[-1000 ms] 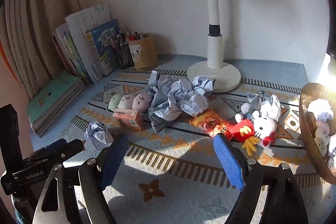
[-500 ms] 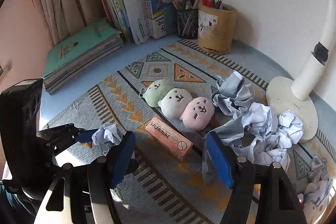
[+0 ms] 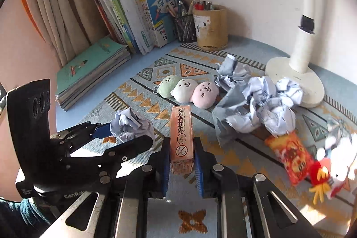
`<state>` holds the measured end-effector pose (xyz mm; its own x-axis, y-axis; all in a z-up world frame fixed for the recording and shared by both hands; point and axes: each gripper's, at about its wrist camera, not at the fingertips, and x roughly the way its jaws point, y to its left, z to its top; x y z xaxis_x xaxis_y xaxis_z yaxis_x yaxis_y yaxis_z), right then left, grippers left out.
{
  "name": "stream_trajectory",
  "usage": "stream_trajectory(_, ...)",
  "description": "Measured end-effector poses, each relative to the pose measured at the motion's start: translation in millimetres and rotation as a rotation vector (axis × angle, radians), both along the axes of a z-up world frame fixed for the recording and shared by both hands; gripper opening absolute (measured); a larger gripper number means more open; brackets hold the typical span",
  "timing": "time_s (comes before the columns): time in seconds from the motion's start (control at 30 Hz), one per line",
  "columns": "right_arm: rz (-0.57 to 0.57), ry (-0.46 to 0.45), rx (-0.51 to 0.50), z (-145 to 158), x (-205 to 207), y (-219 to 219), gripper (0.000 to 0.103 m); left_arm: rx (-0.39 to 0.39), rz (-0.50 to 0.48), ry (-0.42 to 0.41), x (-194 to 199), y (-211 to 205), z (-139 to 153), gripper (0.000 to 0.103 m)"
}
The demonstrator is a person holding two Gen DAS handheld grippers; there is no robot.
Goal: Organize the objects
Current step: 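Grasp the pink snack box with the right gripper and lift it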
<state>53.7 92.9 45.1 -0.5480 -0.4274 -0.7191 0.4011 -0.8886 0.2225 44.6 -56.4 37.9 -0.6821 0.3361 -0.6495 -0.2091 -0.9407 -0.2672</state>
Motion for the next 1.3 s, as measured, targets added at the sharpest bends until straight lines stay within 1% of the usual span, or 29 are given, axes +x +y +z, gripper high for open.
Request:
stream_trajectory(0.07, -0.112, -0.045, -0.089, -0.9, 27.2, 32.9, 0.018, 0.016, -0.027, 0.022, 10.3, 6.9, 6.4, 0.054)
stream_trajectory(0.17, -0.285, -0.097, -0.179, -12.1, 62.5, 76.4, 0.018, 0.072, -0.064, 0.011, 20.2, 24.2, 9.2, 0.054)
stream_trajectory(0.2, -0.327, -0.111, -0.229, -16.2, 71.5, 89.3, 0.018, 0.081, -0.079, 0.008, 22.2, 32.5, 8.9, 0.054)
stream_trajectory(0.27, -0.392, -0.137, -0.343, -26.6, 85.6, 115.3, 0.019, 0.068, -0.105, -0.002, 24.1, 53.5, 6.4, 0.054)
stream_trajectory(0.3, -0.417, -0.15, -0.373, -31.8, 89.7, 125.2, 0.019, 0.063, -0.115, -0.008, 25.0, 62.7, 4.7, 0.054)
stream_trajectory(0.33, -0.444, -0.169, -0.372, -37.7, 91.4, 132.4, 0.019, 0.064, -0.123, -0.014, 26.1, 71.2, 2.5, 0.054)
stream_trajectory(0.37, -0.48, -0.184, -0.343, -42.0, 91.8, 137.7, 0.021, 0.058, -0.127, -0.02, 27.0, 78.2, 0.7, 0.054)
stream_trajectory(0.4, -0.504, -0.181, -0.325, -43.3, 93.4, 142.6, 0.025, 0.036, -0.124, -0.013, 29.2, 83.9, 0.7, 0.054)
stream_trajectory(0.47, -0.529, -0.163, -0.266, -41.1, 98.2, 149.0, 0.03, -0.043, -0.1, 0.066, 39.7, 91.9, 4.9, 0.055)
stream_trajectory(0.53, -0.539, -0.131, -0.152, -35.7, 101.0, 148.1, 0.041, -0.061, -0.115, 0.102, 46.0, 94.2, 7.2, 0.055)
stream_trajectory(0.57, -0.54, -0.104, -0.096, -31.9, 104.0, 146.0, 0.054, -0.067, -0.116, 0.108, 47.1, 94.5, 7.1, 0.056)
stream_trajectory(0.6, -0.535, -0.071, -0.052, -27.3, 107.7, 143.2, 0.062, -0.076, -0.113, 0.104, 45.8, 95.1, 6.3, 0.056)
stream_trajectory(0.63, -0.517, -0.038, -0.018, -24.3, 112.0, 141.3, 0.064, -0.082, -0.115, 0.094, 44.4, 95.9, 5.0, 0.056)
stream_trajectory(0.7, -0.464, -0.004, 0.037, -19.3, 115.1, 132.3, 0.065, -0.086, -0.126, 0.08, 42.0, 97.3, 3.1, 0.056)
stream_trajectory(0.77, -0.419, 0.001, 0.07, -19.3, 112.1, 121.7, 0.065, -0.092, -0.127, 0.08, 42.5, 97.7, 2.7, 0.056)
stream_trajectory(0.87, -0.396, 0.009, 0.129, -27.3, 105.0, 110.5, 0.064, -0.102, -0.128, 0.087, 44.8, 99.2, 2.9, 0.056)
stream_trajectory(0.93, -0.397, -0.01, 0.188, -34.3, 94.9, 102.7, 0.053, -0.104, -0.129, 0.092, 46.5, 100.2, 3.1, 0.056)
stream_trajectory(0.97, -0.389, -0.03, 0.203, -38.0, 90.1, 100.7, 0.045, -0.103, -0.128, 0.093, 46.9, 99.9, 3.1, 0.056)
stream_trajectory(1.03, -0.396, -0.061, 0.226, -44.1, 82.4, 98.5, 0.043, -0.103, -0.125, 0.088, 46.2, 100.2, 2.4, 0.056)
stream_trajectory(1.1, -0.399, -0.075, 0.207, -47.3, 76.6, 97.7, 0.041, -0.1, -0.129, 0.083, 45.1, 100.3, 2.0, 0.056)
stream_trajectory(1.23, -0.475, -0.057, 0.132, -48.6, 67.1, 106.4, 0.041, -0.103, -0.133, 0.08, 44.8, 100.8, 1.8, 0.056)
stream_trajectory(1.3, -0.48, -0.056, 0.106, -49.7, 65.9, 109.8, 0.041, -0.111, -0.133, 0.073, 43.5, 101.7, 1.0, 0.056)
